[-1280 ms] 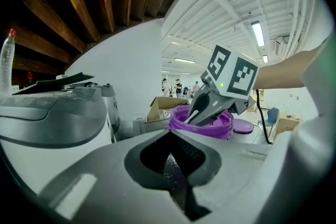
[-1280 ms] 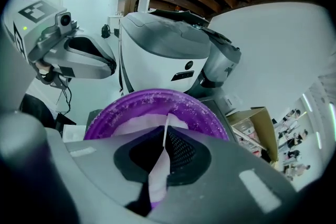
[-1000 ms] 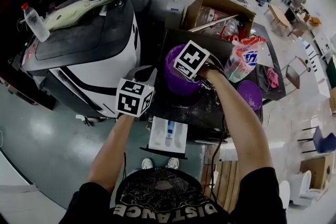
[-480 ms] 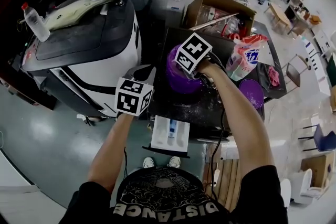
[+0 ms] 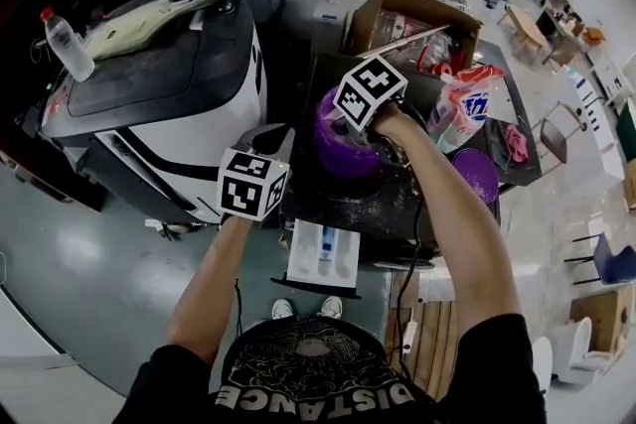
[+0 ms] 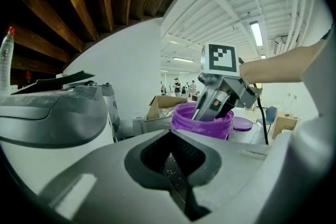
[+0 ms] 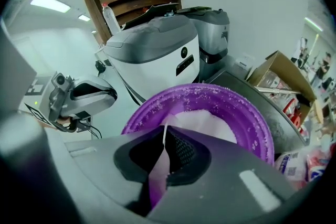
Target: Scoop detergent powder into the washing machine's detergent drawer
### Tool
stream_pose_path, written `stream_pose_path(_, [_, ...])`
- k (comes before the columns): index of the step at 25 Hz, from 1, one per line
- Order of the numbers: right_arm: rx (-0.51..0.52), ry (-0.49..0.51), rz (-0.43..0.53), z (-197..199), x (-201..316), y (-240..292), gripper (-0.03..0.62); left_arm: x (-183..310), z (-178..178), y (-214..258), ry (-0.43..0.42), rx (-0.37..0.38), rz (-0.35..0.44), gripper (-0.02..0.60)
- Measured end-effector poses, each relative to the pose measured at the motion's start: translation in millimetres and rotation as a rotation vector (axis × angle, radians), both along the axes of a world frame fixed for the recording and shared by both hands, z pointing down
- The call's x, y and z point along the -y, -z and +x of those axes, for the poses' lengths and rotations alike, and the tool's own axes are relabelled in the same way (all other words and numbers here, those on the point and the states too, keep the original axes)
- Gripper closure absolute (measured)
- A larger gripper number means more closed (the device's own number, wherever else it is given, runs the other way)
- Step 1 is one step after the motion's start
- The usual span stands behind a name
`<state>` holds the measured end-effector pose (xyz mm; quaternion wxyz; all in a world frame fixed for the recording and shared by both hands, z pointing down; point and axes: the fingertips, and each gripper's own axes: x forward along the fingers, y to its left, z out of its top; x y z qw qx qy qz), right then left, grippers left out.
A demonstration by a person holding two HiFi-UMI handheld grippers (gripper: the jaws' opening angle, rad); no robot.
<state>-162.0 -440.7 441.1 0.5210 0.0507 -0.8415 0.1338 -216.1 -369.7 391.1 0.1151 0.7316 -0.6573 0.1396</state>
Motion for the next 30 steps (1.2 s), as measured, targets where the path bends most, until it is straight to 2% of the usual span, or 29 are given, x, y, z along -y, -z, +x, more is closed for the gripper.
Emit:
stream_pose_path(10, [0.087,-0.145,-0.119,-0.6,2.9,19.3,0.559,-3.6,0.2,4.2,-0.003,-0.003,0.011,0.58])
stream_pose_path(16, [0.14,-0.204,-0.154,6.6,5.6,32.2,0.559,-5.3,3.3,6.8,-0.009,-0.006,0.016,0.58])
stream_pose_path(30, [0.354,-0.378,-0.298,28.8,9.0,55.0,0.559,-5.2,22.3,16.4,-0.04,0.003,0.037,0.58])
